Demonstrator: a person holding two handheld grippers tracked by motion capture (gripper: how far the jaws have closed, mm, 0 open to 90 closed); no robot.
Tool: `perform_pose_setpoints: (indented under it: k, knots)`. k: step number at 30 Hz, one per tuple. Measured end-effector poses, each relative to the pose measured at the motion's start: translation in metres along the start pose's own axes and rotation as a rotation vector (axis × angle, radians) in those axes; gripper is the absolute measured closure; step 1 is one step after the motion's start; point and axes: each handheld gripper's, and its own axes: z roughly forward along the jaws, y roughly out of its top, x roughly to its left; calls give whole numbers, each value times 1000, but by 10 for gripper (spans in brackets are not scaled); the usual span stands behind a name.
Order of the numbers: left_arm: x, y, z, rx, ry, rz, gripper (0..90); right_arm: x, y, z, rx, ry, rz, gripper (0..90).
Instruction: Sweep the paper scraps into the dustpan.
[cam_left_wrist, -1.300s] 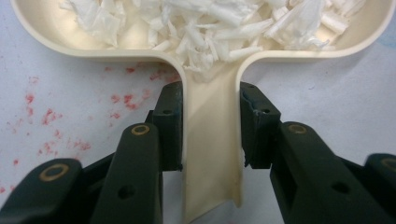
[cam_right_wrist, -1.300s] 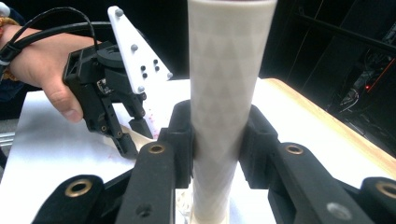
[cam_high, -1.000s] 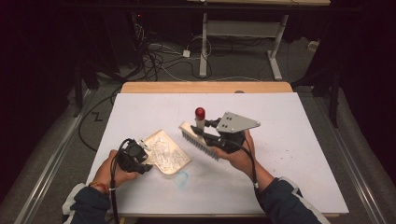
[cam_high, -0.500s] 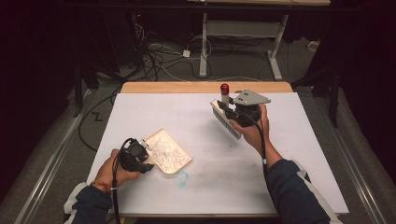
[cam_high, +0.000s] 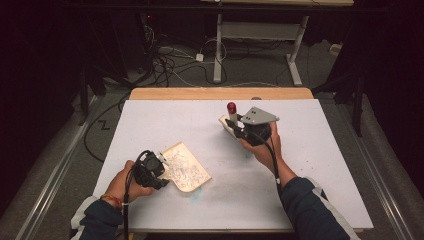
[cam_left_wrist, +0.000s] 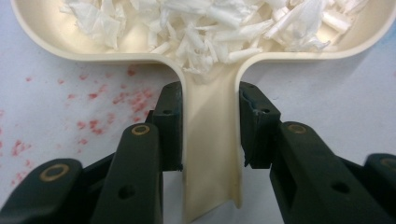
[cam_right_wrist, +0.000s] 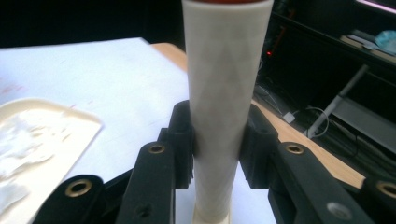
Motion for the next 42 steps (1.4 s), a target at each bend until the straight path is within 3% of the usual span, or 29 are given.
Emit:
perform_pose_setpoints:
  k: [4, 8, 13, 16, 19, 22, 24, 27, 31, 34, 38, 42]
  knots:
    - [-4, 3, -1, -2, 7, 7, 634, 19, 3, -2, 8, 54, -40, 698]
    - [-7, 6, 0, -12, 10, 9, 634, 31, 6, -7, 2, 106, -29, 695]
    - [-6, 6, 2, -13, -1, 8, 634, 51, 10, -28, -24, 223, -17, 702]
    - [-6, 6, 2, -13, -5, 7, 634, 60, 15, -37, -17, 251, -57, 703]
    - [-6, 7, 1, -13, -5, 11, 634, 57, 19, -39, -22, 203, -110, 704]
    - [-5, 8, 1, -14, -7, 13, 634, 36, 23, -36, -27, 154, -91, 703]
    - [-5, 8, 2, -16, -9, 12, 633, 21, 26, -31, -34, 77, -101, 704]
    - [-4, 9, 3, -16, -18, 10, 633, 3, 26, -17, -24, 4, -111, 703]
    - [-5, 11, 4, -13, -12, 12, 633, -7, 21, 12, 35, -80, -189, 703]
    - [-5, 13, 4, -11, -11, 16, 634, -12, 15, 29, 44, -70, -154, 703]
    - [-4, 14, 6, -12, -11, 17, 634, -11, 13, 45, 27, -71, -148, 703]
    - [-3, 14, 6, -17, -17, 14, 633, -8, 15, 53, 18, -32, -144, 704]
